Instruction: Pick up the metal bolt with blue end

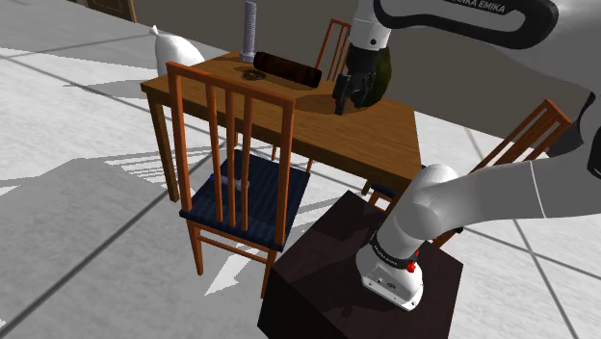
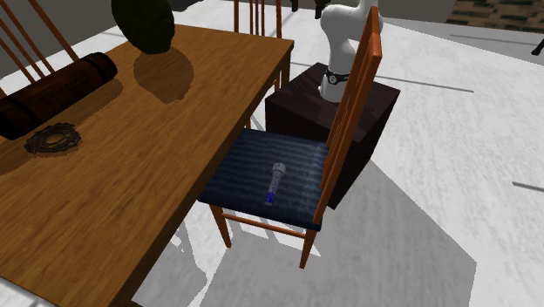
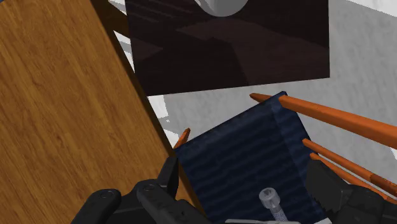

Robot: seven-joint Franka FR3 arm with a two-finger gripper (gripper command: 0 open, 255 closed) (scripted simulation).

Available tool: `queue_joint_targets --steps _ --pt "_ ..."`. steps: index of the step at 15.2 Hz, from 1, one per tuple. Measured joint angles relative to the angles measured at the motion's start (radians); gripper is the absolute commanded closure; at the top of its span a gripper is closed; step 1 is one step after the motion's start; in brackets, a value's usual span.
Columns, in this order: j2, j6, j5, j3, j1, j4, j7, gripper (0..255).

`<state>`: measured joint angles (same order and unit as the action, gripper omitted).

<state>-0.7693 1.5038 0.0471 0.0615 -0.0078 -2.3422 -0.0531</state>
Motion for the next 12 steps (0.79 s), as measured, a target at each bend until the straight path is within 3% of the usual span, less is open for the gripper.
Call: queue_joint_targets --steps 4,12 --pt "0.043 0.068 0.001 -0.001 0.011 -0.026 0.014 0" --pt "0.269 0.337 0.003 -0.007 0.053 -0.071 0.063 0"
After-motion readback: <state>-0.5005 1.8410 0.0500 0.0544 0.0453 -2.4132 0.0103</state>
